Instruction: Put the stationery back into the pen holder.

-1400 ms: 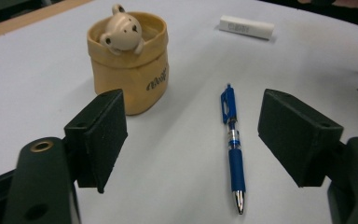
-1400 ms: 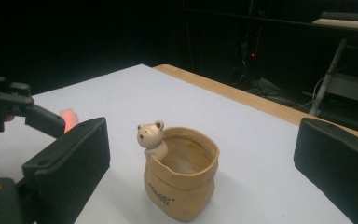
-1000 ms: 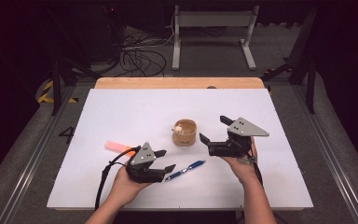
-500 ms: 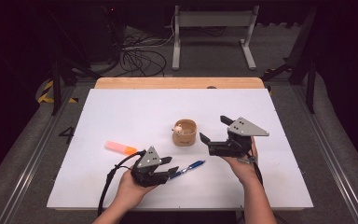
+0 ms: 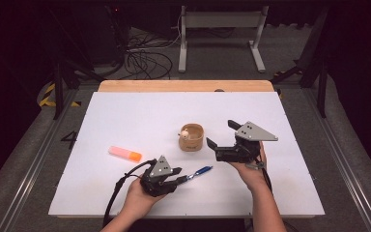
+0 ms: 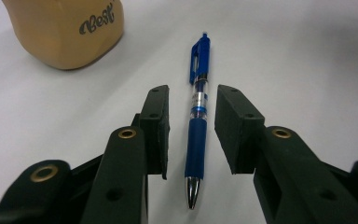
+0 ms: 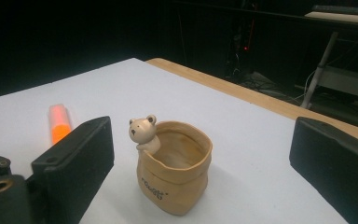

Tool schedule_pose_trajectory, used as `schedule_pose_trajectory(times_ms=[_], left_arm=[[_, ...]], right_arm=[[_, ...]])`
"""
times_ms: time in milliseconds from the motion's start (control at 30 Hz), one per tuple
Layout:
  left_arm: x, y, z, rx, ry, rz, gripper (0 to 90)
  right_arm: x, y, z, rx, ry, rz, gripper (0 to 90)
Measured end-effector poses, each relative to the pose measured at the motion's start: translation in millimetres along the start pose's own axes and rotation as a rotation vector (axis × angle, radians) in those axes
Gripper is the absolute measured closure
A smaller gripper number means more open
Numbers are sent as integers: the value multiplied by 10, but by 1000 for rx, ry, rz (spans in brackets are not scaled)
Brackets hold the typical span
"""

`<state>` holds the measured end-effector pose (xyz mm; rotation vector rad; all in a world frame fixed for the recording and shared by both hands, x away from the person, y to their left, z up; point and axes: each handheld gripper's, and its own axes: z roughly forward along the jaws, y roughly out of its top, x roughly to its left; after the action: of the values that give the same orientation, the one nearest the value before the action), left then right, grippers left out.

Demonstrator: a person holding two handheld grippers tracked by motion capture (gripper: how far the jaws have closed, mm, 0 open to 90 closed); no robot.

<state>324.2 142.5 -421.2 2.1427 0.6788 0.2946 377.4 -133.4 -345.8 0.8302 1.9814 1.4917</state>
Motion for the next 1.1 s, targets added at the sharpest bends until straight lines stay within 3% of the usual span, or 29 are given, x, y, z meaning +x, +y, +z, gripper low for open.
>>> schedule_pose_trajectory(times_ms=[600, 1100], left_arm=[[-34, -40, 102, 77, 9, 19, 690], [-36, -64, 152, 110, 5, 17, 713]], right_arm=[[11, -6, 12, 7, 7, -1, 73], [20, -8, 22, 12, 17, -5, 74]])
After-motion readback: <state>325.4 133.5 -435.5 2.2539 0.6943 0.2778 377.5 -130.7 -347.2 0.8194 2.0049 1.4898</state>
